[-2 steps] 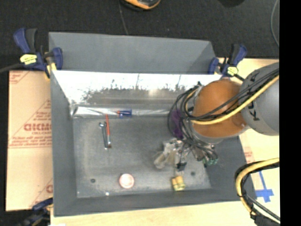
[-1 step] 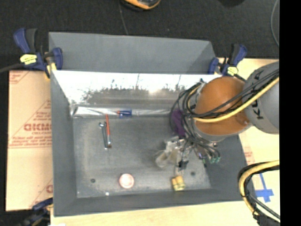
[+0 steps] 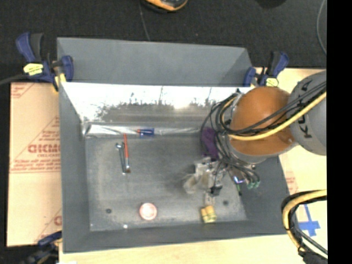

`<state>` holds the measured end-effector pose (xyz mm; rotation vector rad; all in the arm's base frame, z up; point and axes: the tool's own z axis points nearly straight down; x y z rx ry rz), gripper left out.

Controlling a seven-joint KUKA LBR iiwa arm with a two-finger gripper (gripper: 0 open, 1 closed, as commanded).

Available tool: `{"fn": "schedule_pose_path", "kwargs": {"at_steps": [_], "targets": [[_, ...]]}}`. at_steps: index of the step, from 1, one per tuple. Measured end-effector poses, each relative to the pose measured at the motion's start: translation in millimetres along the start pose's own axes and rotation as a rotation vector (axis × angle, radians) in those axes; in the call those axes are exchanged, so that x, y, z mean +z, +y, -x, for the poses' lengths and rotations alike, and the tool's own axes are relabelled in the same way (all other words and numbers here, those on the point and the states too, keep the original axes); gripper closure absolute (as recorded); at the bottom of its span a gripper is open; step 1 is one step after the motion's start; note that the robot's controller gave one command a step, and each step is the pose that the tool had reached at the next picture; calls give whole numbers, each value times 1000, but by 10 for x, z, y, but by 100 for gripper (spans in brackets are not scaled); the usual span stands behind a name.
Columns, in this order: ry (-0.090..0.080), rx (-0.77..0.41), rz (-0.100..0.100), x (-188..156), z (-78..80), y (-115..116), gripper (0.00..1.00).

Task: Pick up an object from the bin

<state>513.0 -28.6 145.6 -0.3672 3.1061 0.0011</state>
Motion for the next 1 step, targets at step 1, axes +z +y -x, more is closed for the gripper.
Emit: {"fn": "schedule_pose_path", "kwargs": {"at_steps": [1], "targets": [[7, 1, 2, -382, -10, 1, 100]]}}
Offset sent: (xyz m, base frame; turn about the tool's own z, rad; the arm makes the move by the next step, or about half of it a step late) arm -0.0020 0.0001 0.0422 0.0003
